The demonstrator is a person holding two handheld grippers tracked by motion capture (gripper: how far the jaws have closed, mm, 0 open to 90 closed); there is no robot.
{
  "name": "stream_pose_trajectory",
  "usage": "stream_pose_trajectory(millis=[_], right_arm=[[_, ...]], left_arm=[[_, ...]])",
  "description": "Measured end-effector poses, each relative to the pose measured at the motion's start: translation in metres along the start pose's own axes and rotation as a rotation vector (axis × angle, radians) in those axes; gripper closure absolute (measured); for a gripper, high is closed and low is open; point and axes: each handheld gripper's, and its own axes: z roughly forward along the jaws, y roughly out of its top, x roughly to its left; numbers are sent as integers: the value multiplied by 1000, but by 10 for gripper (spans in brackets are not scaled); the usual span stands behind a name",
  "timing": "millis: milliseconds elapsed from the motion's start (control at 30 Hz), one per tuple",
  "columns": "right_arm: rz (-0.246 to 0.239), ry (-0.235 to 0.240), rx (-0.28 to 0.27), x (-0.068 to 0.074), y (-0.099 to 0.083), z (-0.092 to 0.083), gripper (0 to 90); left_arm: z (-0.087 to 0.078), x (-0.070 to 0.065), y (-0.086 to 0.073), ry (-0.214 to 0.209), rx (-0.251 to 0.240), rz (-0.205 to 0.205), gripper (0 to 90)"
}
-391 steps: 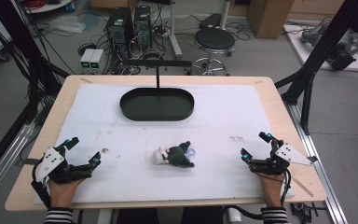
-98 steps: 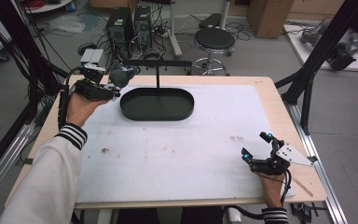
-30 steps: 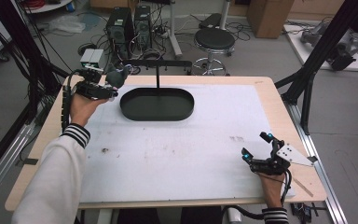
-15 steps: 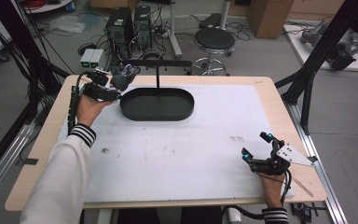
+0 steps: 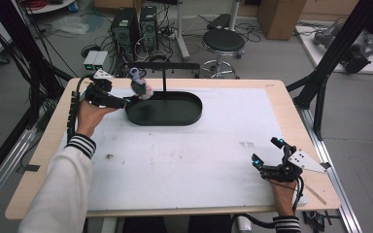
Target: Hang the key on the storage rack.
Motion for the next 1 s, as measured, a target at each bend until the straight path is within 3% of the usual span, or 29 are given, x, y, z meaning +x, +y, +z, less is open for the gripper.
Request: stream_pose_trajectory(millis=[133, 300, 433, 567, 733, 867, 1000], right_arm=[[0, 1, -1, -1, 0, 0, 4], [-2, 1, 5, -1, 0, 1, 3], [-6, -2, 4, 0, 0, 1, 4], [-11, -1, 3, -1, 0, 1, 4], [-2, 0, 9, 1, 0, 1, 4], [-16, -4, -3, 0, 0, 1, 4], [-6, -2, 2, 1, 0, 1, 4]], left_arm=[[-24, 0, -11, -41, -99, -1, 17], [-54, -1, -36, -96, -221, -7, 17], [-73, -9, -62, -94, -313, -24, 17], [-87, -20, -83, -102, -358, -13, 17], [-96, -36, -100, -105, -373, 14, 17], [-100, -47, -117, -126, -401, 2, 17], [-104, -57, -135, -95, -431, 25, 17]])
